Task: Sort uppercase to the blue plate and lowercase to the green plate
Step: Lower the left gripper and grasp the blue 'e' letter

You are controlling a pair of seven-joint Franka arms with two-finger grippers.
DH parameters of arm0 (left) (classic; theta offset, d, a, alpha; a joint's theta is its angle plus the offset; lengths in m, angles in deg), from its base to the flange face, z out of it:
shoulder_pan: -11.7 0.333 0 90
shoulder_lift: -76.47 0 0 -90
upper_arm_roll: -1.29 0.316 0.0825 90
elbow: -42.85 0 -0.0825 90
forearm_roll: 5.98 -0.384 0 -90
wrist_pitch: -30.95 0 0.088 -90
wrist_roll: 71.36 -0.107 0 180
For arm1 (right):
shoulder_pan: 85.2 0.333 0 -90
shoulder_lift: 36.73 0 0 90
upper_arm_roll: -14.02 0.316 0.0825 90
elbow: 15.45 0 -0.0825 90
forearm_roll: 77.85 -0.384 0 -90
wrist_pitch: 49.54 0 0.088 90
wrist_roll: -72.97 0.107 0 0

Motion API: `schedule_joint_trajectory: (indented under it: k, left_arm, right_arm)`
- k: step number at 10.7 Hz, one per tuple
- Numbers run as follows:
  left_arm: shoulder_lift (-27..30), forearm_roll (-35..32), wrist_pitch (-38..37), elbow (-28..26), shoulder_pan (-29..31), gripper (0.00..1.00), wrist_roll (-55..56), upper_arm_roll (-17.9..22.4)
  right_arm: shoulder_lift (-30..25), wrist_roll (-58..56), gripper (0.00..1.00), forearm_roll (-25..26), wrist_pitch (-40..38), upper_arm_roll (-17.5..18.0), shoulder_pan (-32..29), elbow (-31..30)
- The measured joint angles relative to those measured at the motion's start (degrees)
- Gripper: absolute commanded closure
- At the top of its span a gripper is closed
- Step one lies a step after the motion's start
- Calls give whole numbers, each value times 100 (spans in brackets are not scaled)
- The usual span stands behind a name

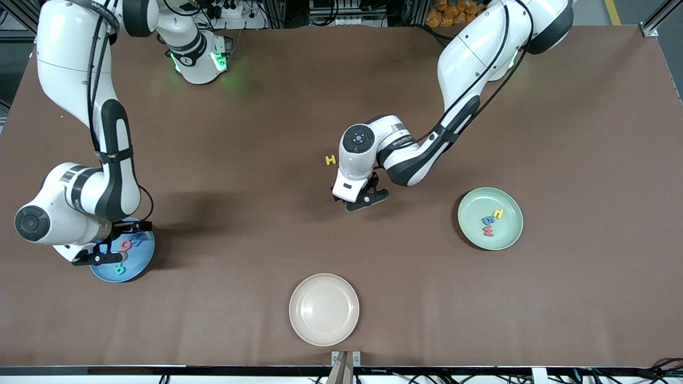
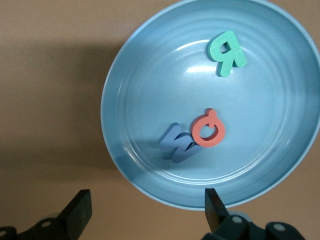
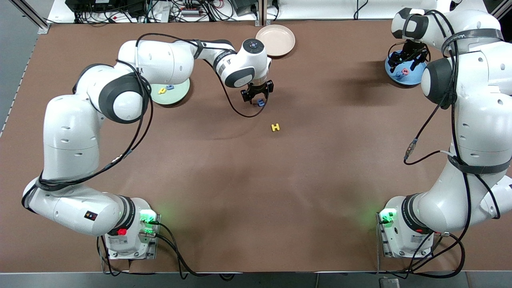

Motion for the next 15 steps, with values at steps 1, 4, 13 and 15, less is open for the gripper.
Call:
schedule_joint_trajectory:
  k: [1,4,13,15]
  left_arm:
    - [-6,0,0,1,-1,26,18,0]
    - [-11,0,1,1,-7,26,153,62]
    - [-170,0,24,145,-105,32,470,157]
    - [-195,0,24,148,-119,37,472,157]
  right_arm:
    - [0,0,0,0,-20,0,0,0]
    - [0,0,0,0,-33,0,-1,0]
    - [-4,-1,0,0,-36,5,6,12]
    - [-4,-1,0,0,-61,7,8,13]
